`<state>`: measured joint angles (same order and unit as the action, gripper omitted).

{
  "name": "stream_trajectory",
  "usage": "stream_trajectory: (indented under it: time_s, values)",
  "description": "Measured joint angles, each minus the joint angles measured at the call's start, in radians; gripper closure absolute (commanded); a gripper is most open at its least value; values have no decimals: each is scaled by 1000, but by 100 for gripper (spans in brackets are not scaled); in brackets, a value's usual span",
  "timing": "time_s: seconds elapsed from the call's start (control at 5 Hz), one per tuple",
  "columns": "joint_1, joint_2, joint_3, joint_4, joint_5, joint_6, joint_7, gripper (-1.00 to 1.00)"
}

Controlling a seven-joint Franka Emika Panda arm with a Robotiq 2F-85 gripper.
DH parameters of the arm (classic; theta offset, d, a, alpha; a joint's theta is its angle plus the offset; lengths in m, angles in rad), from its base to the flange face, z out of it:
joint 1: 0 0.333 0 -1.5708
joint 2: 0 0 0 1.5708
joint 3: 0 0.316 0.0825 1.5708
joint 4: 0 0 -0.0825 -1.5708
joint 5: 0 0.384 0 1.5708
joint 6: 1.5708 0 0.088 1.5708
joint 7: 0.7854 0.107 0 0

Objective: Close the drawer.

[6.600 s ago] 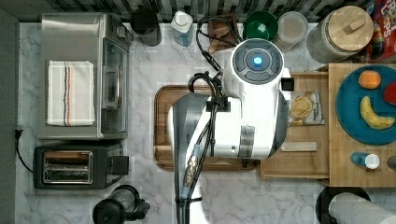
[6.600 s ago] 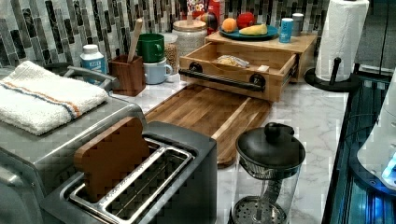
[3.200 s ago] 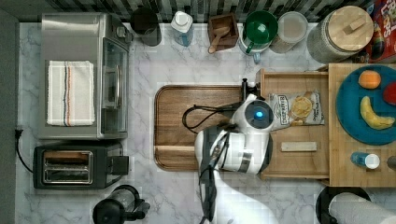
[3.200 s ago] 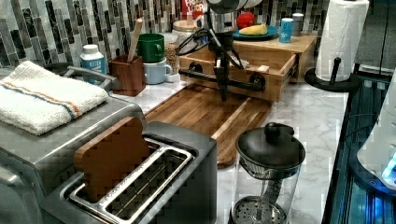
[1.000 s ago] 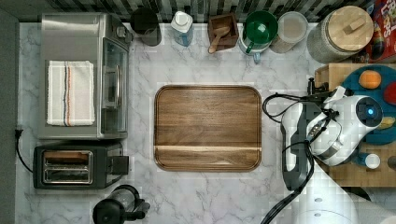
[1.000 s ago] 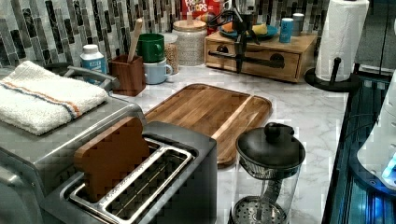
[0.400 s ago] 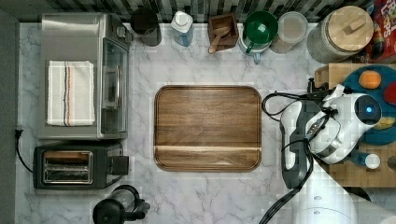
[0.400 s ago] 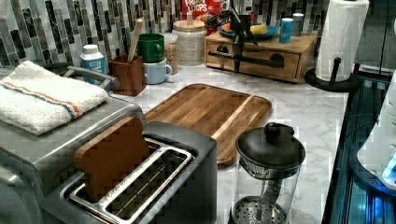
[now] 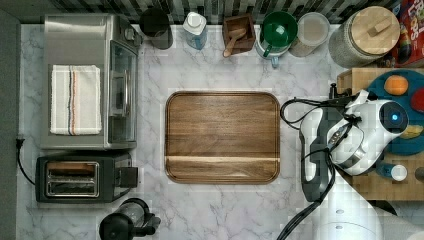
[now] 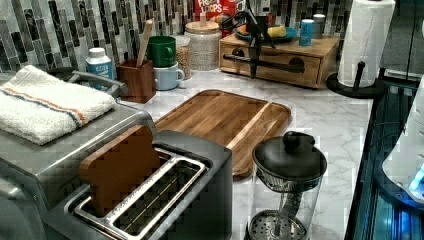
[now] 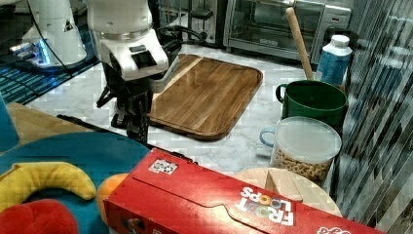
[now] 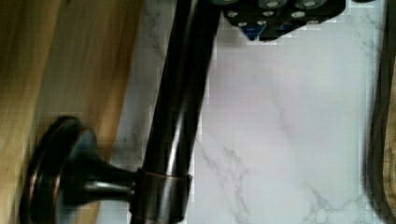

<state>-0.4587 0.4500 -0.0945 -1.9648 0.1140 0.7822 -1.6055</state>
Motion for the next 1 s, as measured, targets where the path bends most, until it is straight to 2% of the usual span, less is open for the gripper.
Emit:
stream_trajectory:
  time_s: [1.0]
  values:
    - [-5,3,9,4,-7,10,0,100]
